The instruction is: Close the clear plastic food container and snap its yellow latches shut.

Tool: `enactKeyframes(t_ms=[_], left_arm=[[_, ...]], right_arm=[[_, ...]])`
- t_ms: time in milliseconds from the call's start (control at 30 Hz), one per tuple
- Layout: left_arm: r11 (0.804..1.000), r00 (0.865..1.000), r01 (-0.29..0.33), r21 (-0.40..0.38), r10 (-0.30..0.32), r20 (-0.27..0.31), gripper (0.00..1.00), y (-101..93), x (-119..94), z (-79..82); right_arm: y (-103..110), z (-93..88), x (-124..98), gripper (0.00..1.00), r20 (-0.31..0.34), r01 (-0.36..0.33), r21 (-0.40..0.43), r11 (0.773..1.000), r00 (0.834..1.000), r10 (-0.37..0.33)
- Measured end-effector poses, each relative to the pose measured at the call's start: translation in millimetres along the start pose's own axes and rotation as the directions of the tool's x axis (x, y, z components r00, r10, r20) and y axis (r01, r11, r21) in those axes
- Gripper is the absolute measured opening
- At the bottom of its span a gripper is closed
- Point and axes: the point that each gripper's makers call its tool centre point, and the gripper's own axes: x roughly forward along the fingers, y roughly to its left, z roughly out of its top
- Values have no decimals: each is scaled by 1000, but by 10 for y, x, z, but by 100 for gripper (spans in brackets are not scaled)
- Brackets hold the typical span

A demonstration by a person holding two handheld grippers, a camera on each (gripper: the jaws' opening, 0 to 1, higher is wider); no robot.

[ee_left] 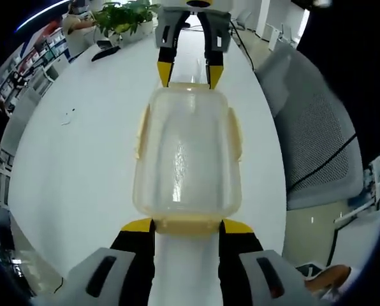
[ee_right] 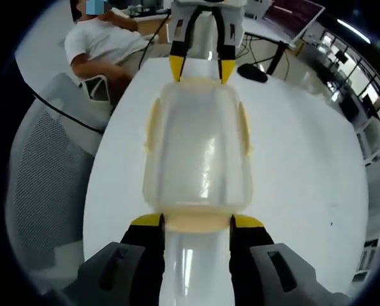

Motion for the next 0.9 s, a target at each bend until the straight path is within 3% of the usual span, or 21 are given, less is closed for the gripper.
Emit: enactKeyframes(t_ms=[900], left_arm=[[999, 998, -24, 49, 21, 64, 32, 94, 148, 640]], right_arm=[[39, -568, -400, 36, -66, 27, 46, 999, 998, -24]])
